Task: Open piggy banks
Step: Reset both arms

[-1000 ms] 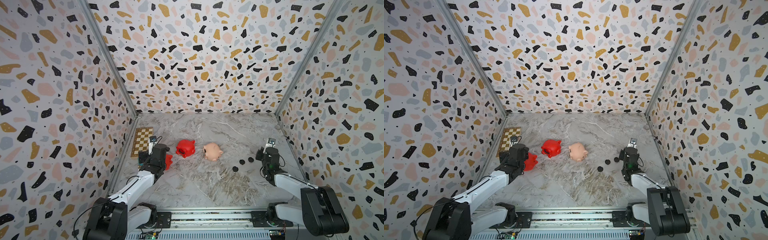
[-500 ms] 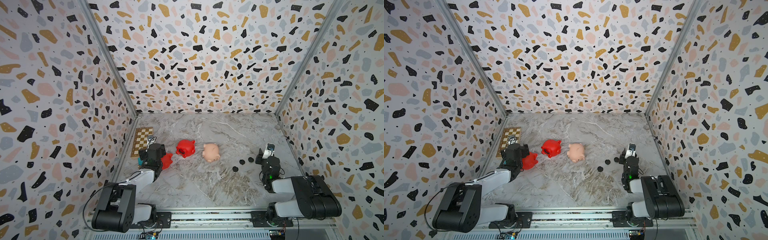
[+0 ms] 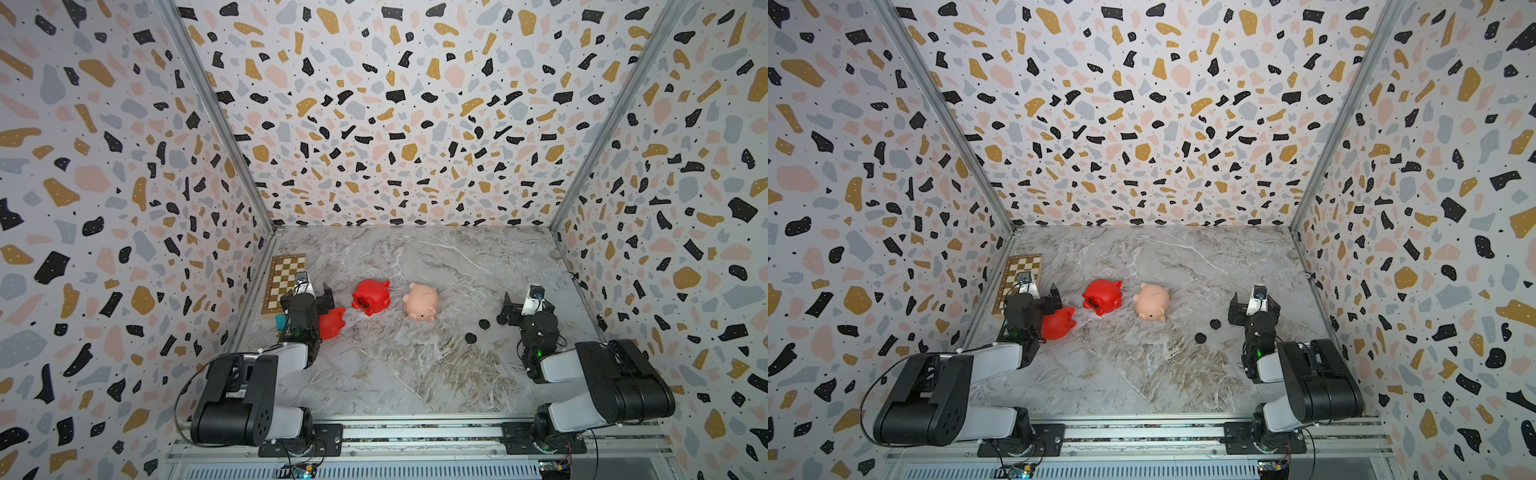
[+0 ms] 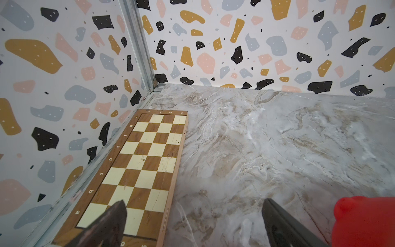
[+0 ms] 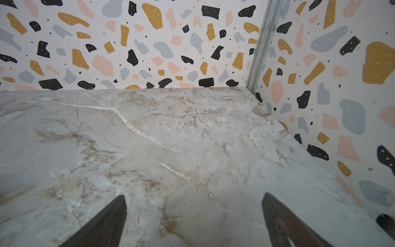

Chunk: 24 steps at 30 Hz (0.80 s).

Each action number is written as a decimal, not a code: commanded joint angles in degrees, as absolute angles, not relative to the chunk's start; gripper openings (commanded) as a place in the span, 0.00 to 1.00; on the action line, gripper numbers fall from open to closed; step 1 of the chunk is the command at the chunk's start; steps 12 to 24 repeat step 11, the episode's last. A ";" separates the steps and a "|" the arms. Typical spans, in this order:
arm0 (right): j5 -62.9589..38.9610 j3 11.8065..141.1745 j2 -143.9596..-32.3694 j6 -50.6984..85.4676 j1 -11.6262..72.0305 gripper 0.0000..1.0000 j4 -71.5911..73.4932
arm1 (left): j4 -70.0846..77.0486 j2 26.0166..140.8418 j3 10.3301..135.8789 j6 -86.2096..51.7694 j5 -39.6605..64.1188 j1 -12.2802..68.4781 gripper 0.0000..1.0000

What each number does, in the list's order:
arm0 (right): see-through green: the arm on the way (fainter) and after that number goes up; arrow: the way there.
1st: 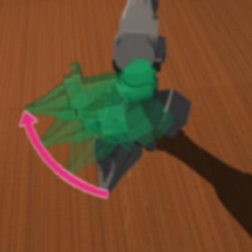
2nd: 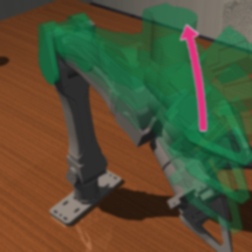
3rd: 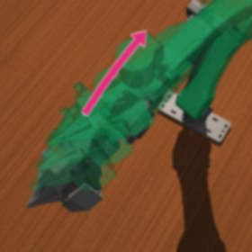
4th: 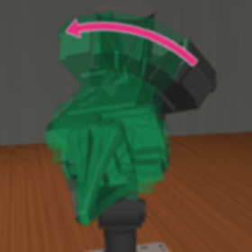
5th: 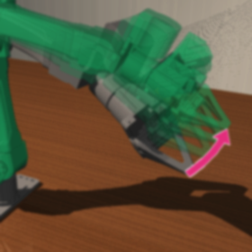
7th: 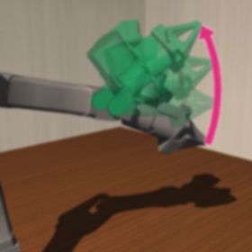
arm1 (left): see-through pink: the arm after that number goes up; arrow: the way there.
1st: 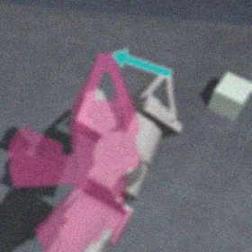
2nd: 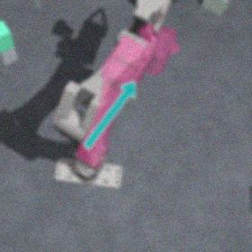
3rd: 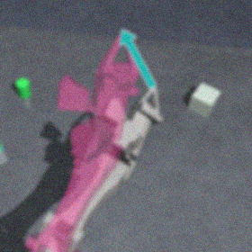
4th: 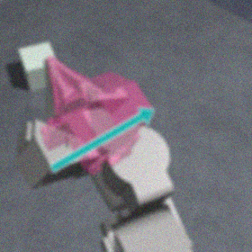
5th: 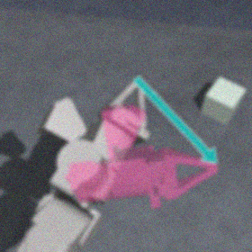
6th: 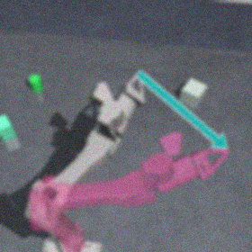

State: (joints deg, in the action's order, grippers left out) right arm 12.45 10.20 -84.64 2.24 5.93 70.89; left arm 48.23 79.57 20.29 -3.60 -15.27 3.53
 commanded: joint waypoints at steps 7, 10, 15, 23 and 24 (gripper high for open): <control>13.08 11.69 -84.64 1.67 6.30 1.00 70.43 | 46.25 80.74 18.63 -2.54 -13.80 3.52 0.99; 13.00 11.56 -84.61 1.67 6.33 1.00 70.55 | 46.23 80.70 18.63 -2.63 -13.72 3.52 0.99; 12.92 11.39 -84.46 1.59 6.29 1.00 70.66 | 46.23 80.71 18.63 -2.60 -13.71 3.52 0.99; 12.92 11.39 -84.46 1.59 6.29 1.00 70.66 | 46.23 80.71 18.63 -2.60 -13.71 3.52 0.99; 12.92 11.39 -84.46 1.59 6.29 1.00 70.66 | 46.23 80.71 18.63 -2.60 -13.71 3.52 0.99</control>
